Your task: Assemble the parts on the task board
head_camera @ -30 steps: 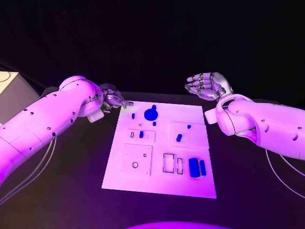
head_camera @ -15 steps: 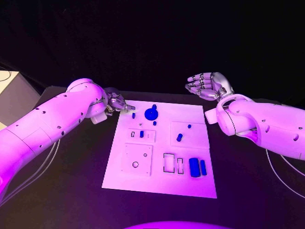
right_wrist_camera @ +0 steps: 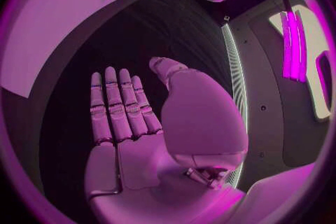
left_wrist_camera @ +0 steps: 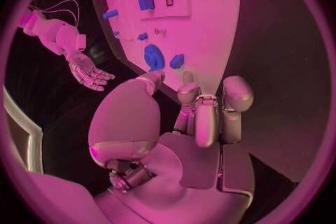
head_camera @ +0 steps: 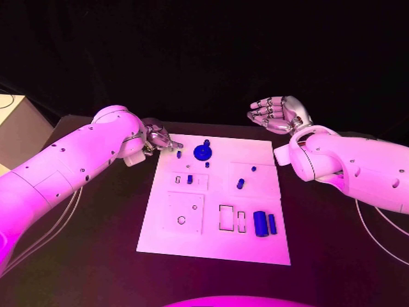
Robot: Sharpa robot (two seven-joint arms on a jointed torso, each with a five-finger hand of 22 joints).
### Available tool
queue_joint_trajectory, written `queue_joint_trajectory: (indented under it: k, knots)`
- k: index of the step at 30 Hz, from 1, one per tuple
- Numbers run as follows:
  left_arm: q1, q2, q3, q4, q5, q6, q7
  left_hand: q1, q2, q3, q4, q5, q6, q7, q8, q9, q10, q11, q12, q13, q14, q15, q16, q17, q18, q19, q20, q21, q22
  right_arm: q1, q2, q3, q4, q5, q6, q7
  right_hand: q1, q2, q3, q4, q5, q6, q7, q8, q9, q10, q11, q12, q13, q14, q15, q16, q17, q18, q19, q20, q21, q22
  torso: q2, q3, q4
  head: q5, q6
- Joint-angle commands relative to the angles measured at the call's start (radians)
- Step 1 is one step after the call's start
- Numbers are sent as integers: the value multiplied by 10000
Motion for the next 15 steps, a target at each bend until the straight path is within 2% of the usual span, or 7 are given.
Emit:
queue_joint_trajectory:
  k: [1, 9, 12, 15]
  knots:
    - [27, 31, -1, 16, 69, 69, 111, 36, 37, -63, -3, -41, 65, 16, -42, -16, 42, 54, 67, 15, 738, 90, -32, 1716, 6, -2, 70, 0, 15, -3, 11, 3, 4, -12, 60, 134, -82, -25, -35, -19, 64, -101, 571, 36, -12, 2, 35, -56, -14, -47, 42, -40, -8, 87, -49, 5, -26, -14, 1, 0, -1, -5, -20]
    - [38, 69, -21, -6, 132, 192, 119, 41, 59, -74, -13, -39, 100, 12, -55, -42, 55, 53, 85, 40, 746, 92, -21, 1737, 3, 7, 79, 10, 36, -3, 24, 3, -1, -12, 67, 131, -82, -25, -35, -19, 64, -101, 571, 36, -12, 2, 35, -56, -14, -47, 42, -40, -8, 87, -49, 5, -26, -14, 0, 2, 12, -8, -31]
    - [38, 100, -53, -48, 158, 235, 121, 63, 65, -75, -21, -36, 113, 9, -61, -53, 50, 52, 85, 33, 749, 92, -16, 1746, 3, 9, 83, 13, 41, -3, 27, 3, 0, -12, 68, 130, -82, -25, -35, -19, 64, -101, 571, 36, -12, 2, 35, -56, -14, -47, 42, -40, -8, 87, -49, 5, -26, -14, 9, -8, 12, -21, -44]
    - [38, 130, -161, -83, 222, 240, 127, 105, 69, -74, -30, -34, 130, 7, -71, -70, 53, 49, 92, 39, 746, 92, -18, 1740, 5, 4, 87, 12, 36, -3, 29, 3, 5, -12, 69, 132, -82, -25, -35, -19, 64, -101, 571, 36, -12, 2, 35, -56, -14, -47, 42, -40, -8, 87, -49, 5, -26, -14, 13, -12, 9, -29, -50]
